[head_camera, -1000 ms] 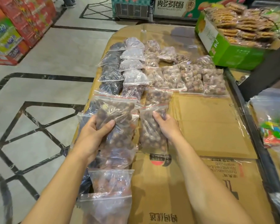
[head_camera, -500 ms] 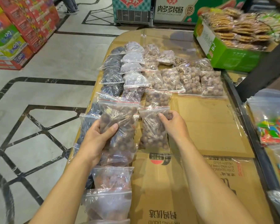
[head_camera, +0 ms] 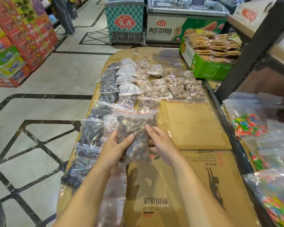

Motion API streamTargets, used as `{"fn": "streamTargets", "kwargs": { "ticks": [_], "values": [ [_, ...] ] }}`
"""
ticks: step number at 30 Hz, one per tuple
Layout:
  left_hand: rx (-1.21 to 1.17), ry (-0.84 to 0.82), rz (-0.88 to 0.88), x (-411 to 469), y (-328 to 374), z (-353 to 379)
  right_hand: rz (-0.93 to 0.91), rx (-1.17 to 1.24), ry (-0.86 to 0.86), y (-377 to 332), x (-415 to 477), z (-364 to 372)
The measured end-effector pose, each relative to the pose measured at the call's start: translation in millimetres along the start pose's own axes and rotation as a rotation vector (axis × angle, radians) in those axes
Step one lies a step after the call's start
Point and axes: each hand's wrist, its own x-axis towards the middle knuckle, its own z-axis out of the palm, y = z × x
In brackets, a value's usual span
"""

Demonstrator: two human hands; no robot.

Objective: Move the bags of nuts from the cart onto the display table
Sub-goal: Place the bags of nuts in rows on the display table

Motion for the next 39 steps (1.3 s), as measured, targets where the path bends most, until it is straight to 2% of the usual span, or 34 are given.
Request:
{"fn": "streamTargets", "kwargs": {
  "ticks": [6, 10, 16, 29, 35, 39],
  "values": [
    [0.079, 0.001, -0.050, -13, -17, 11, -0.085, 0.023, 0.013, 19, -22, -15],
    [0.216, -0.013, -0.039, -16, -26, 19, -0.116, -0.012, 0.061, 34, -24, -24],
    [0.536, 0.050, 0.038, -6, -46, 23, -0.079, -0.086, 0.110, 57, -20, -33],
    [0.947, 0.134, -0.158, 24, -67, 32, 0.048, -0.151, 0.133, 81, -2, -38],
    [1.005, 0.143, -0.180, 22, -66, 38, 0.060, -0.253, 0.128, 78, -1, -38],
    [1.006, 0.126, -0.150, 13, -60, 39, 0.054, -0.410, 0.129, 66, -9, -35]
  ]
}}
